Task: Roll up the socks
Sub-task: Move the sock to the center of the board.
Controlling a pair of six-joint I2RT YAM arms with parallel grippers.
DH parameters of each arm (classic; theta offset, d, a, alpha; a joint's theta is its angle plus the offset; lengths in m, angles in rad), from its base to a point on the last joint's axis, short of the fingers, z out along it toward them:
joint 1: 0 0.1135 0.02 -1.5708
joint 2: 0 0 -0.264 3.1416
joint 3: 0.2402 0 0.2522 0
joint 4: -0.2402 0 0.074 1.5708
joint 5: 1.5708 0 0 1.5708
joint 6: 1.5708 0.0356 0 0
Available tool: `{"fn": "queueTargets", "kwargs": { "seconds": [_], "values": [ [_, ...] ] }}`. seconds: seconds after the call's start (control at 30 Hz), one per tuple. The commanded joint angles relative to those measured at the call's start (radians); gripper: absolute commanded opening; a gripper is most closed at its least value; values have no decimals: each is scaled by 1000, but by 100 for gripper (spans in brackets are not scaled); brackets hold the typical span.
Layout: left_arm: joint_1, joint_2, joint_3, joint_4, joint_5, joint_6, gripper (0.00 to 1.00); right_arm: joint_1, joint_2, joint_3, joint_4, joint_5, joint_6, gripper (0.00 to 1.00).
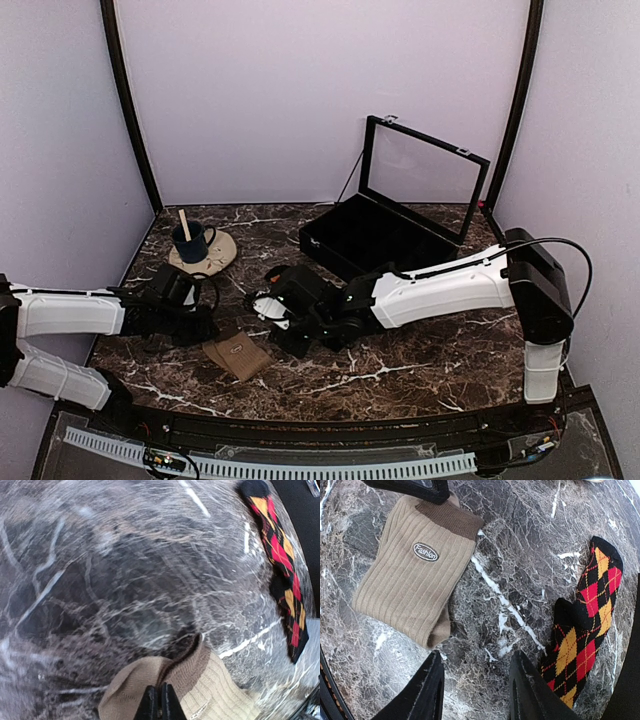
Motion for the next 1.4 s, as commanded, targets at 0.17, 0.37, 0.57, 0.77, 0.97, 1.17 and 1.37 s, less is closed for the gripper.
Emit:
{"fn": "queueTargets", "kwargs": {
  "seconds": [0.17, 0.37, 0.57, 0.77, 0.97, 1.17, 1.37],
  "values": [
    [-11, 163, 123, 114, 123, 126, 0, -14, -57, -52, 28, 51, 28, 41],
    [-25, 277, 217, 147, 174, 184, 0, -22, -101, -103, 39, 101, 58, 42],
    [-37, 390, 381, 132, 242, 258, 0, -27, -138, -153, 44, 146, 87, 42],
    [-49, 364, 457, 94, 283, 281, 0, -32, -146, -172, 30, 161, 100, 42],
    [-54, 243, 397, 92, 307, 263, 0, -50, -145, -167, 42, 178, 123, 42],
    [-53, 241, 379, 98, 348, 293, 3, -60, -126, -133, 42, 172, 135, 42],
    [-53, 281, 394, 78, 333, 326, 9, -60, -110, -109, 36, 162, 141, 42]
  ]
}}
